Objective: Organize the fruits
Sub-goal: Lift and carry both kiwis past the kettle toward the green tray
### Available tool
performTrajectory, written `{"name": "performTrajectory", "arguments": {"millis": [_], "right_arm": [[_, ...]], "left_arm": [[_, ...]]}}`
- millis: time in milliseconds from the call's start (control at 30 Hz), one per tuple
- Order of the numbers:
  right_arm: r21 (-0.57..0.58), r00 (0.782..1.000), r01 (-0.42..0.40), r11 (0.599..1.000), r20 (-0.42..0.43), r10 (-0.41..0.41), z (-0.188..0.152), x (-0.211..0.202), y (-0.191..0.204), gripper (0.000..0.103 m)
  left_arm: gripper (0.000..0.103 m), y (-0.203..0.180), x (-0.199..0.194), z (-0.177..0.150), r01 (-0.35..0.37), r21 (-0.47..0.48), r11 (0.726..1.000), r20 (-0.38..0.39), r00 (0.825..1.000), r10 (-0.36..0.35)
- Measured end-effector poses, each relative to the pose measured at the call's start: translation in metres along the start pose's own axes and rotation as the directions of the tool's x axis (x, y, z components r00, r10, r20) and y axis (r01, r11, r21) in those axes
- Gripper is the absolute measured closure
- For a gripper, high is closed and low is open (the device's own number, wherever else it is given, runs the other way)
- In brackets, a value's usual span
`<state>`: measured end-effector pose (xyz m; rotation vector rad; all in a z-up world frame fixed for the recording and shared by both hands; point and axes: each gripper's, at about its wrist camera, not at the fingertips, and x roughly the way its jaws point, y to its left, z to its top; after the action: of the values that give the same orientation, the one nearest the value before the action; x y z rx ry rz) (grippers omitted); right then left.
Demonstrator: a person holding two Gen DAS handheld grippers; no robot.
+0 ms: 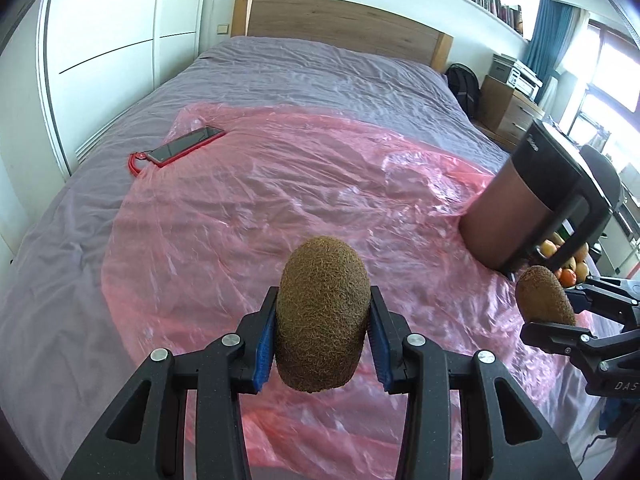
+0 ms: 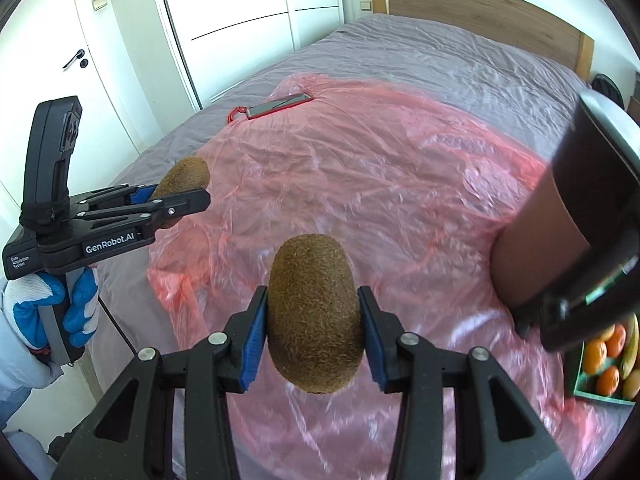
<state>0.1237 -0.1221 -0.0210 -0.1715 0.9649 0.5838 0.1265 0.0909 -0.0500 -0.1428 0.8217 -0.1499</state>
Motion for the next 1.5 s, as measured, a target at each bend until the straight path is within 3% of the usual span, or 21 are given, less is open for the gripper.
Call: {"name": "performTrajectory", "arguments": {"millis": [367,633,1033,1267,1500], "right_arm": [[0.075,0.999,0.045,0.996,0.004,-0.046,-0.055,-0.038,-0.026,0.066],[0.163,0.995,0.095,0.982,0.014,-0.098,-0.097,-0.071,-0.076,0.066],[0.313,0.974,0.202,0.928,0.032,-0.223,-0.158,-0.131,-0.183,0.066],[0.358,0.954,0.26,0.897,0.052,-0.297,-0.163,-0.157,-0.245,0.067],[0.38,0.939,0.284,0.88,0.076,-0.335,-0.15,-0.161,-0.304,0.067]], "left_arm": [[0.067,-0.053,-0.019,-0.026,0.045,0.048,0.998,-0.026,0.999,-0.044],[0.067,-0.124,-0.019,-0.037,0.136,0.127,0.983,-0.076,0.989,-0.127],[0.067,-0.256,-0.005,-0.03,0.304,0.262,0.916,-0.159,0.95,-0.27],[0.067,-0.335,0.015,-0.019,0.371,0.338,0.865,-0.203,0.926,-0.318],[0.067,-0.387,0.042,-0.002,0.39,0.376,0.841,-0.217,0.919,-0.329]]}}
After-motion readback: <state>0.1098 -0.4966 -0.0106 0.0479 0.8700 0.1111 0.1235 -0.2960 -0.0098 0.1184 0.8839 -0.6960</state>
